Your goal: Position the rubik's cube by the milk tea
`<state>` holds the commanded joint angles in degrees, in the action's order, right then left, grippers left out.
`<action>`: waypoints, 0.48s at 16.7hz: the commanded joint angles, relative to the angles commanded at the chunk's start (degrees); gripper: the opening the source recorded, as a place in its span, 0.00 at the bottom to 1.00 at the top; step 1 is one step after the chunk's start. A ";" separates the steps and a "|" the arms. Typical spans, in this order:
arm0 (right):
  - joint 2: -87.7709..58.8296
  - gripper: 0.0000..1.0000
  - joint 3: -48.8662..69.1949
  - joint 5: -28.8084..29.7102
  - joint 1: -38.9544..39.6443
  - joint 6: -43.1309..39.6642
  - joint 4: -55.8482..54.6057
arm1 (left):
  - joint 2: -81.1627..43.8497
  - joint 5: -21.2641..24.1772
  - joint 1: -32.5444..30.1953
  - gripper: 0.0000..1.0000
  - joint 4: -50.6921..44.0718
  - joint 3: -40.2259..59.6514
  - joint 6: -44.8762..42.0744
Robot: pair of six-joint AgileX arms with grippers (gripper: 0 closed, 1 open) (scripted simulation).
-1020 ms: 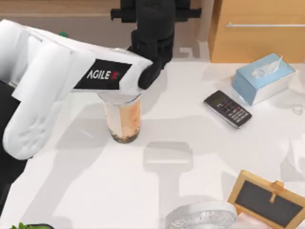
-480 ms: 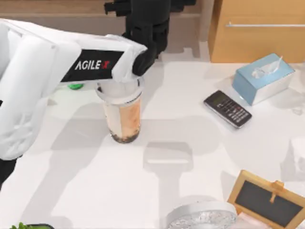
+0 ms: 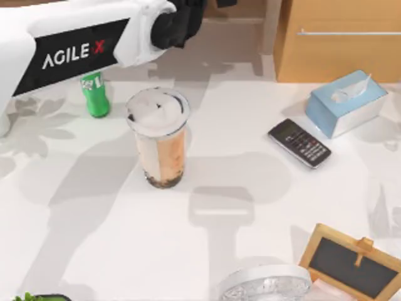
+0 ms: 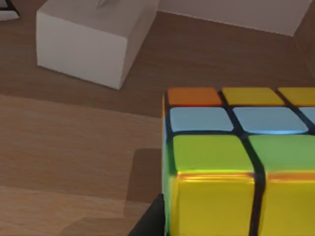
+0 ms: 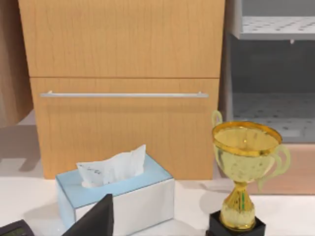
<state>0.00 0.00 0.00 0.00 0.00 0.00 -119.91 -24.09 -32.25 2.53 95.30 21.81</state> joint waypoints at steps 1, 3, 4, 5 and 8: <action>0.00 1.00 0.00 0.00 0.00 0.00 0.00 | 1.88 1.82 0.39 0.00 -5.64 0.26 0.90; 0.00 1.00 0.00 0.00 0.00 0.00 0.00 | 5.66 5.84 1.89 0.00 -18.17 0.50 1.39; 0.00 1.00 0.00 0.00 0.00 0.00 0.00 | 7.41 8.01 3.02 0.00 -24.84 0.36 1.00; 0.00 1.00 0.00 0.00 0.00 0.00 0.00 | 9.00 10.22 4.51 0.00 -31.42 0.06 0.24; 0.00 1.00 0.00 0.00 0.00 0.00 0.00 | 11.83 16.41 10.88 0.00 -48.07 -1.49 -3.65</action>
<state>0.00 0.00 0.00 0.00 0.00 0.00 -108.09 -7.67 -21.36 -45.54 93.81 18.16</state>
